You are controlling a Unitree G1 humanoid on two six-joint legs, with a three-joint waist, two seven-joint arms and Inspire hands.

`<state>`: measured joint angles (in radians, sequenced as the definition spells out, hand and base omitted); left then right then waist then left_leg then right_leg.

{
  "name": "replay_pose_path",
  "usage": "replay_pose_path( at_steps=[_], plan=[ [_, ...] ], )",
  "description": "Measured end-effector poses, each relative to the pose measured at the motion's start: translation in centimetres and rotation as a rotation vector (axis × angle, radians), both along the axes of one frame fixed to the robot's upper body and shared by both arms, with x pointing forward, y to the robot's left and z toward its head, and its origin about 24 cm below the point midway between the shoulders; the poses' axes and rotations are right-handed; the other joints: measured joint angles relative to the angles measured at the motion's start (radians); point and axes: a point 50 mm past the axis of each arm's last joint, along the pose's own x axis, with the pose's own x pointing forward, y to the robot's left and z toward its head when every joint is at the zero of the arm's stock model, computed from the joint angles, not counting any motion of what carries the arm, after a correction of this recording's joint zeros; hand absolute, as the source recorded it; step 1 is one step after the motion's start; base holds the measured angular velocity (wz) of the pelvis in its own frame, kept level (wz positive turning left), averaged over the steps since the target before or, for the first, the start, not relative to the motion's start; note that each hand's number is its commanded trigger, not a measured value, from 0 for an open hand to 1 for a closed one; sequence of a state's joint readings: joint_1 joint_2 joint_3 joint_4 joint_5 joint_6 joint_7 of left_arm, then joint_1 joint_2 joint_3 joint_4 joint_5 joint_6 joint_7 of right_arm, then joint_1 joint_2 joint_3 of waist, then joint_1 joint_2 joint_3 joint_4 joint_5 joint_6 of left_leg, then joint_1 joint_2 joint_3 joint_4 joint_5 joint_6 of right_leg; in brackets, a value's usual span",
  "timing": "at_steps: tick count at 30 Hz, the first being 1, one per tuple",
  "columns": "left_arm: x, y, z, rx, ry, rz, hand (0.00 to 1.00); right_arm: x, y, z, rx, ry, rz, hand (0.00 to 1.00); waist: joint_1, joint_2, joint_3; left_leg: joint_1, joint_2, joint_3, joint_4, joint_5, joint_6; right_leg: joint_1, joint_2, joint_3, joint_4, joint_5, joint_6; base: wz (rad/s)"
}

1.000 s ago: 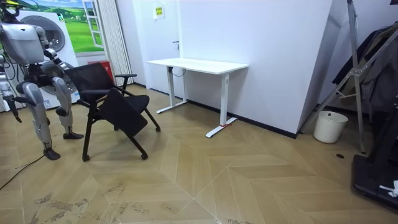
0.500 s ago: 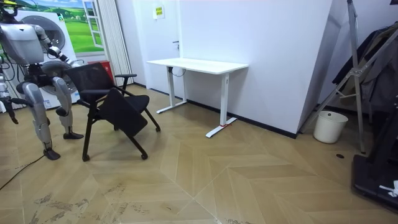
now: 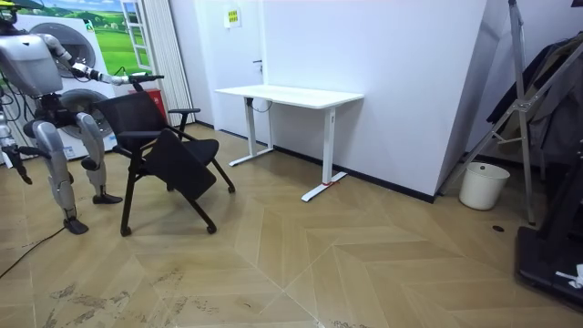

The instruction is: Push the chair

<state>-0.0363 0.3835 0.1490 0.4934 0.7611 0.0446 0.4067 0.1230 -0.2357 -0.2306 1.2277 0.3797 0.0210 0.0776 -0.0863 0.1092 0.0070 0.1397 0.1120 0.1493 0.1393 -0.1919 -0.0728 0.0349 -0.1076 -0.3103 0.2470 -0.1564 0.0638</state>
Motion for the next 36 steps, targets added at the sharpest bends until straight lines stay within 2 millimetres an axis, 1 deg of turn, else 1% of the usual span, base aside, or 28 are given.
replay_pose_path(
  at_steps=[2,3,4,6,8,9,13,14,18,22,24,26,28,29,36],
  plan=[
    [0.4,-0.5,0.7,0.047,-0.006,-0.032,0.0,0.1,0.4,-0.1,0.011,0.001,0.005,0.0,0.0,-0.015,0.0019,-0.013,-0.001,-0.003,0.009,0.0,0.0,-0.004,-0.003,-0.005,-0.001,0.0,0.0,0.07],
    [0.6,-0.8,0.7,0.062,0.007,-0.048,0.0,0.1,0.6,-0.2,0.018,0.001,0.001,0.0,-0.002,-0.024,-0.0028,-0.024,-0.002,-0.013,0.012,0.0,0.0,-0.01,-0.003,-0.007,-0.003,0.0,0.0,0.08],
    [0.7,-1.2,0.5,0.064,0.028,-0.062,0.0,0.2,0.8,-0.3,0.024,-0.002,-0.003,0.0,-0.005,-0.028,-0.0055,-0.029,-0.002,-0.016,0.012,0.0,0.0,-0.011,-0.003,-0.012,-0.005,0.0,0.0,0.09],
    [0.8,-1.8,0.1,0.066,0.062,-0.087,0.0,0.2,1.1,-0.4,0.031,-0.001,0.002,0.0,-0.015,-0.029,-0.0062,-0.034,-0.002,-0.018,0.012,0.0,0.0,-0.011,-0.003,-0.016,-0.009,0.0,0.0,0.09],
    [0.9,-2.5,-0.2,0.063,0.087,-0.114,0.0,0.6,1.5,-0.5,0.033,0.001,0.023,0.0,-0.027,-0.025,-0.0072,-0.042,-0.002,-0.022,0.013,0.0,0.0,-0.011,-0.002,-0.003,-0.014,0.0,0.0,0.14],
    [1.0,-2.9,-0.2,0.063,0.093,-0.132,0.0,0.5,1.7,-0.6,0.036,0.005,0.027,0.0,-0.041,-0.021,-0.0072,-0.045,-0.002,-0.022,0.012,0.0,0.0,-0.009,0.001,0.016,-0.023,0.0,0.0,0.16],
    [1.1,-3.3,-0.5,0.058,0.127,-0.143,0.0,0.4,1.8,-0.6,0.03,0.015,0.007,0.0,-0.044,-0.002,-0.0034,-0.045,-0.002,-0.022,0.013,0.0,0.0,-0.007,0.004,0.031,-0.028,0.0,0.001,0.02],
    [1.1,-3.3,-0.5,0.058,0.13,-0.146,0.0,0.3,1.8,-0.6,0.029,0.016,0.004,0.0,-0.044,0.0,-0.0026,-0.045,-0.002,-0.022,0.013,0.0,0.0,-0.007,0.004,0.032,-0.028,0.0,0.001,0.0],
    [1.2,-4.0,-0.7,0.098,0.162,-0.185,0.0,0.6,1.8,-0.6,0.022,0.018,0.014,0.0,-0.048,0.0,-0.0015,-0.045,-0.002,-0.019,0.013,0.0,0.0,-0.007,0.004,0.032,-0.028,0.0,0.001,0.0],
    [1.5,-5.3,-0.7,0.14,0.212,-0.253,0.0,0.6,1.9,-0.7,0.022,0.03,0.04,0.0,-0.049,0.001,-0.0018,-0.041,-0.002,-0.013,0.012,0.0,0.0,-0.003,0.004,0.032,-0.028,0.0,0.001,0.0],
    [1.6,-5.7,-0.7,0.158,0.241,-0.271,0.0,0.7,1.9,-0.7,0.023,0.028,0.043,0.0,-0.052,0.004,-0.001,-0.041,-0.002,-0.013,0.013,0.0,0.0,-0.002,0.004,0.031,-0.028,0.0,0.001,0.02],
    [1.7,-6.2,-0.8,0.175,0.275,-0.3,0.0,0.9,1.9,-0.6,0.022,0.025,0.05,0.0,-0.061,0.008,0.0013,-0.043,-0.002,-0.015,0.013,0.0,0.0,-0.002,0.003,0.027,-0.028,0.0,0.001,0.08],
    [1.8,-7.1,-0.9,0.183,0.318,-0.349,0.0,1.5,2.0,-0.6,0.027,0.011,0.058,0.0,-0.077,0.011,0.0038,-0.048,-0.002,-0.014,0.013,0.0,0.0,-0.003,0.002,0.02,-0.029,0.0,0.001,0.08],
    [1.8,-7.4,-0.9,0.184,0.326,-0.361,0.0,1.6,2.0,-0.6,0.027,0.007,0.06,0.0,-0.08,0.011,0.0039,-0.048,-0.002,-0.014,0.013,0.0,0.0,-0.004,0.002,0.021,-0.029,0.0,0.001,0.0],
    [2.3,-8.3,0.5,0.166,0.389,-0.398,0.0,2.2,1.8,-0.5,0.034,-0.012,0.06,0.0,-0.082,0.015,0.0027,-0.061,-0.002,-0.016,0.014,0.0,0.0,-0.014,0.001,0.018,-0.029,-0.001,0.002,0.0]
  ],
)
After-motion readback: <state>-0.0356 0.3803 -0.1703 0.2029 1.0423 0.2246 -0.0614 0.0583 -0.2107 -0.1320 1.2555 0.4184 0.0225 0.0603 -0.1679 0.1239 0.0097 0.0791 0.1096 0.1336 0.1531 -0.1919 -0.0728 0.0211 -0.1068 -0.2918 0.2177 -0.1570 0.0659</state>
